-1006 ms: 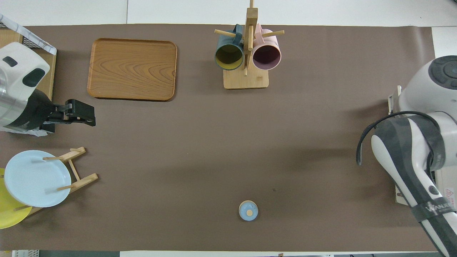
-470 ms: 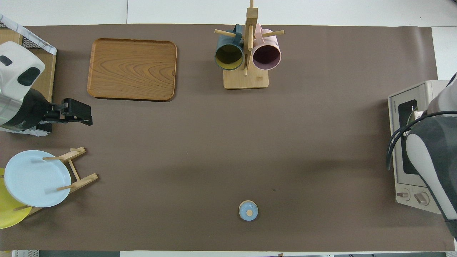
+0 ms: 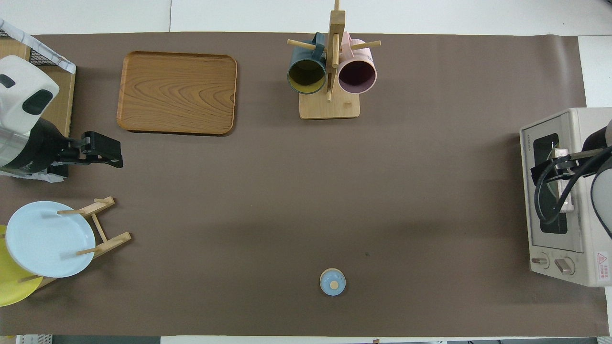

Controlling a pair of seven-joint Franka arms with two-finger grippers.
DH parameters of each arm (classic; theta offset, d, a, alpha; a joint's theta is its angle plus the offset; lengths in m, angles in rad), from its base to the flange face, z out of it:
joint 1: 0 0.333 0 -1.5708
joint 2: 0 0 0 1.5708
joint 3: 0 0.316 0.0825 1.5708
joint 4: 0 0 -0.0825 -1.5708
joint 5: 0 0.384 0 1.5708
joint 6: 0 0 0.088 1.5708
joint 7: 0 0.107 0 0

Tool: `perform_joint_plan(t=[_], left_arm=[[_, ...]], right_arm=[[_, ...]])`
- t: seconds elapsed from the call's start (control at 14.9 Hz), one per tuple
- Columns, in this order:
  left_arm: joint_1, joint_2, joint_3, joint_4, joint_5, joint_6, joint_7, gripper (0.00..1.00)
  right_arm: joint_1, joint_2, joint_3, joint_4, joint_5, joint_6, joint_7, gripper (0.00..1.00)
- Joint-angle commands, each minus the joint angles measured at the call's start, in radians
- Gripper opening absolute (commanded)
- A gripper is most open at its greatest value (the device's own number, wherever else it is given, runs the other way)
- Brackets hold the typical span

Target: Put corn in oven

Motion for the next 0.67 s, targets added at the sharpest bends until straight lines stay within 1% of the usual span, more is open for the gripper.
perform_joint_plan(t=[0.0,0.54,0.6], left_arm=[[0.018,0.007,-0.020,0.019,0.007,-0.012,0.003,1.00],[0.020,0.001,-0.014,0.014,0.006,-0.010,0.003,1.00],[0.020,0.001,-0.011,0.014,0.006,-0.010,0.003,1.00]], right_arm=[[-0.002,0.050,0.003,0.088,0.059,-0.048,0.025,1.00],[-0.002,0.052,0.003,0.094,0.082,-0.037,0.029,1.00],[0.003,0.041,-0.003,0.096,0.086,-0.039,0.029,1.00]])
